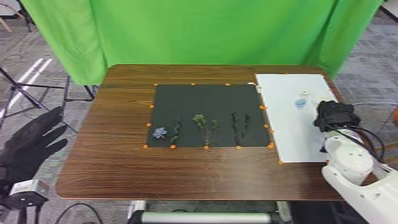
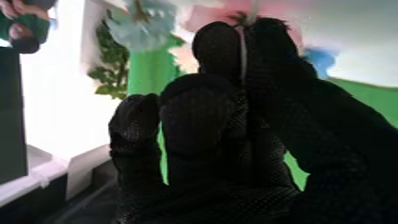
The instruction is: Arrange flowers
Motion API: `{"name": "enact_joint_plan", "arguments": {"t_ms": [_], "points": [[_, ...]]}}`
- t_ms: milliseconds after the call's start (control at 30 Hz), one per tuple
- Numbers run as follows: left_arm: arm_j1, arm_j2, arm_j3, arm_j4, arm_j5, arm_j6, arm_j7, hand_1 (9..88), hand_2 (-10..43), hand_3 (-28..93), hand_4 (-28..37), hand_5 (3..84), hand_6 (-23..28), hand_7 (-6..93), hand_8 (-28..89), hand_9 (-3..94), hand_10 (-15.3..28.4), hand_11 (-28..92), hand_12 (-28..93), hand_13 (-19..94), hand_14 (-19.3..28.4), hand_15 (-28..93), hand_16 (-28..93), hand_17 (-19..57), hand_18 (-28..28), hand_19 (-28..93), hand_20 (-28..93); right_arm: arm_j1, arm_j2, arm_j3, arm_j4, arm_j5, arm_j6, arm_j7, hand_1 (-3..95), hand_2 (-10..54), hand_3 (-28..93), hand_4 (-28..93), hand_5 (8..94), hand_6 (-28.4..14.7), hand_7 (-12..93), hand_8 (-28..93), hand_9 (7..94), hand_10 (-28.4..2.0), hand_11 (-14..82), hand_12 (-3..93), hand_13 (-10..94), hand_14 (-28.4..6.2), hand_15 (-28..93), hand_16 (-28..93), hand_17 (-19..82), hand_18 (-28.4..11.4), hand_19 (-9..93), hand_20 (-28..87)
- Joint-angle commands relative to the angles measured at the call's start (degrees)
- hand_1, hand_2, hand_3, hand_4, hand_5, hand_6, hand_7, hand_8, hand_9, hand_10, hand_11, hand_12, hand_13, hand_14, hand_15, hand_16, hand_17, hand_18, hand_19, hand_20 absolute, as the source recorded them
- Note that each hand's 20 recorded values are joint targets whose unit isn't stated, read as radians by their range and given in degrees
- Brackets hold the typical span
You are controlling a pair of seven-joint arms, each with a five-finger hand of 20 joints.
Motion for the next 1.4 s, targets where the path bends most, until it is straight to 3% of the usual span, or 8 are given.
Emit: {"name": "enact_joint_plan", "arguments": {"t_ms": [33,300,467,700,933,1133,1400], "points": [[0.9,-0.44,-0.48,-0.60,0.28,0.17,-0.04,25.0,-6.7,67,-26.9,20.3,0.4,16.6,-9,15.2,7.7,6,24,11,10.4,7,12,-13.4,17.6,32,10,3.2,-1.5,-1.6,-7.8,0.1,6.0,-4.3,51.6,-9.5,85,-27,71.9,1.5,50,-1,84.5,-5.7,22.7,53.3,82,1.9,55,45,33,-19.6,81,56],[-0.4,0.17,1.28,-0.17,0.14,-0.11,-1.00,24.9,-6.7,67,-26.9,20.3,0.4,16.5,-9,15.2,7.8,5,24,11,10.4,7,12,-13.4,17.5,32,10,20.7,-11.3,-17.0,-9.9,3.1,9.8,-12.2,50.1,-9.5,85,-23,72.3,1.6,49,1,85.3,-6.1,21.5,53.9,82,1.9,54,46,34,-19.6,81,56],[-1.1,0.59,1.96,0.06,0.14,0.04,-1.36,25.0,-6.7,67,-27.0,20.3,0.4,16.5,-9,15.2,7.7,5,24,11,10.4,7,12,-13.4,17.5,32,10,29.3,-21.0,-25.8,-4.1,3.7,7.1,-18.7,50.1,-9.5,85,-23,72.4,1.6,49,2,85.6,-6.1,21.2,53.6,83,1.6,54,46,34,-19.6,81,56],[-1.7,0.88,2.97,0.20,0.42,-0.15,-0.81,24.8,-6.7,67,-26.9,20.3,0.4,16.5,-9,15.2,7.7,5,24,11,10.3,7,12,-13.4,17.5,32,10,34.2,-28.0,-34.3,4.9,1.2,4.4,-20.1,50.6,-9.5,84,-24,72.0,1.9,49,1,85.6,-5.7,20.7,53.7,82,1.2,54,46,33,-19.3,80,56],[-1.0,1.10,2.18,0.31,-0.67,1.11,-0.13,24.7,-6.9,67,-27.0,20.3,0.4,16.5,-9,15.2,7.8,5,24,11,10.4,7,12,-13.4,17.5,32,10,36.6,-31.6,-39.2,11.2,-1.0,3.7,-18.7,50.8,-9.5,84,-25,71.8,2.1,49,1,85.4,-5.5,20.6,53.8,82,1.1,55,46,33,-19.3,80,56],[-2.1,2.40,0.46,1.29,-1.07,1.08,-0.01,23.8,-6.6,67,-28.1,20.5,0.4,16.4,-9,15.4,7.7,5,24,11,10.4,7,12,-13.4,17.6,32,10,38.8,-33.3,-42.7,15.0,-2.1,4.4,-16.6,51.0,-9.5,84,-26,71.5,2.1,50,0,85.3,-5.5,20.5,53.7,82,1.1,55,45,33,-19.3,80,56],[-3.7,3.82,0.29,1.92,-1.24,0.95,-0.10,23.6,-6.6,67,-28.2,20.6,0.5,16.2,-8,15.5,7.8,6,24,11,10.5,7,12,-13.3,17.6,32,10,40.6,-34.8,-45.5,19.2,-3.0,4.3,-14.8,51.3,-9.5,84,-27,71.4,2.2,50,0,85.2,-5.3,20.1,53.3,82,1.2,55,45,33,-19.1,80,56]]}}
